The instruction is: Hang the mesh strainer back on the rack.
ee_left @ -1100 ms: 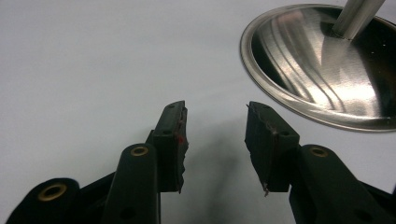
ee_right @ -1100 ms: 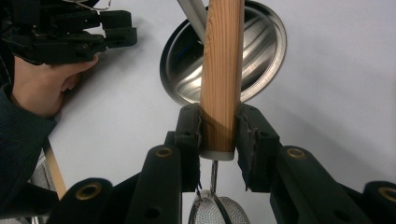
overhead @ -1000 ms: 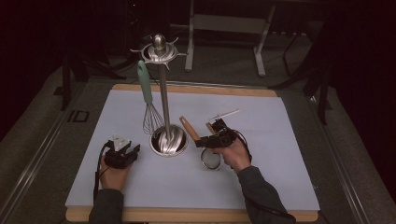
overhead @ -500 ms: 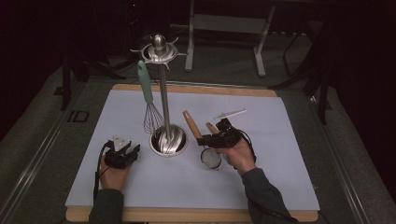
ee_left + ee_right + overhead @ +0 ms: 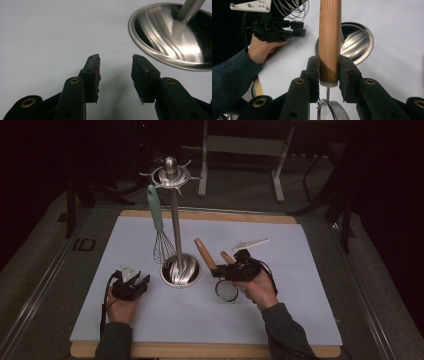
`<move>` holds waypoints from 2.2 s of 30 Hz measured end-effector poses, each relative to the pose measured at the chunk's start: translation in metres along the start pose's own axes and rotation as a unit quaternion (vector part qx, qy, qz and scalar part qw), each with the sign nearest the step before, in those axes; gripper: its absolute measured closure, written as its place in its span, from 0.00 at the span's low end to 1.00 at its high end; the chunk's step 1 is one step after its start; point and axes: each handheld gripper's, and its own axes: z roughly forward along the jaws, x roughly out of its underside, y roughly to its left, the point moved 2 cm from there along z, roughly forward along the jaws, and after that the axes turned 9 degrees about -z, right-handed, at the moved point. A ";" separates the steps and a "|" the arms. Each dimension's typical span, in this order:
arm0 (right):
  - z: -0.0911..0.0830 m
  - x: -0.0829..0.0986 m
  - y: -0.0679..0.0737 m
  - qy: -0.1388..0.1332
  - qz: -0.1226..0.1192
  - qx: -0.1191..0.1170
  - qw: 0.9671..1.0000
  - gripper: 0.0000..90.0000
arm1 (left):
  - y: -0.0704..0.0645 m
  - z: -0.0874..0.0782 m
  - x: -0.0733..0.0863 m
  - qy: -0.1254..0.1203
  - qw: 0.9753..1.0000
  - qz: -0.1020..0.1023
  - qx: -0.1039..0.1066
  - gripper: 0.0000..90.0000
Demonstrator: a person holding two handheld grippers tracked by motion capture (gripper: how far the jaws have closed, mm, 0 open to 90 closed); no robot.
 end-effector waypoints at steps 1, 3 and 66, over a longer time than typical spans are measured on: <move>-0.001 0.000 0.001 -0.001 -0.002 -0.001 1.000 0.80 | 0.000 0.000 0.000 -0.001 1.000 0.000 0.000 0.65; -0.003 -0.001 0.003 -0.006 -0.006 -0.003 1.000 0.80 | 0.000 0.000 0.000 -0.001 1.000 -0.001 0.000 0.65; -0.067 -0.066 0.031 -0.121 -0.093 -0.028 0.988 0.80 | 0.000 0.000 0.000 -0.002 1.000 -0.002 0.001 0.65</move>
